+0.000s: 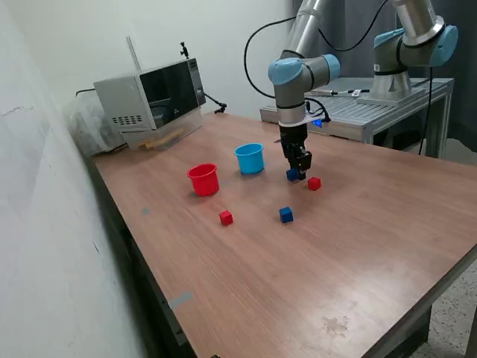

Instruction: Place red objects in the red bin, and blue objects in the blue bin.

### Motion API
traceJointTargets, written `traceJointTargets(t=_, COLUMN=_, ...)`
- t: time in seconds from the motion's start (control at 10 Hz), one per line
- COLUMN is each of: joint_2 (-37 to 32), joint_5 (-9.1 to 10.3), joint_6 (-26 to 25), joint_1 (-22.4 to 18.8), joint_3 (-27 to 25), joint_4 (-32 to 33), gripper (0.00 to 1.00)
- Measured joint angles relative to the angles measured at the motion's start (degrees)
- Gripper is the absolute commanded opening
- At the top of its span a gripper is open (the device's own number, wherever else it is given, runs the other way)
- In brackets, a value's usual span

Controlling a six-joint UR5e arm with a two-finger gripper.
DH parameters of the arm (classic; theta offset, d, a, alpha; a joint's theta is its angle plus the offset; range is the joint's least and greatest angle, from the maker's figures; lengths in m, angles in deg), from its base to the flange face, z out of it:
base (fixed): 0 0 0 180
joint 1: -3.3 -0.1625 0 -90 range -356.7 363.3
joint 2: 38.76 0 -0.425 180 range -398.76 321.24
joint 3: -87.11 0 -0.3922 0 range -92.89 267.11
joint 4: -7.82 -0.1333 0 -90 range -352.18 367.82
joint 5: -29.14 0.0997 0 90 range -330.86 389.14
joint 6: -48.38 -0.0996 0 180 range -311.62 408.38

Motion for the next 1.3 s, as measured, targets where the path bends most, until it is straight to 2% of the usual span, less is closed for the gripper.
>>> traceJointTargets(t=0.6, joint_2=0.3, joint_5=0.56, joint_6=1.8, joint_1=0.3, joint_3=1.5, joint_4=0.0, gripper=0.0)
traceJointTargets(t=1.0, joint_2=-9.6, joint_5=0.46, joint_6=2.7, joint_1=-0.7, joint_3=0.3, joint_4=-3.8, gripper=0.0)
traceJointTargets(t=1.3, joint_2=-12.5, joint_5=0.44, joint_6=3.3, joint_1=0.5, joint_3=-0.1, joint_4=-4.9, gripper=0.0)
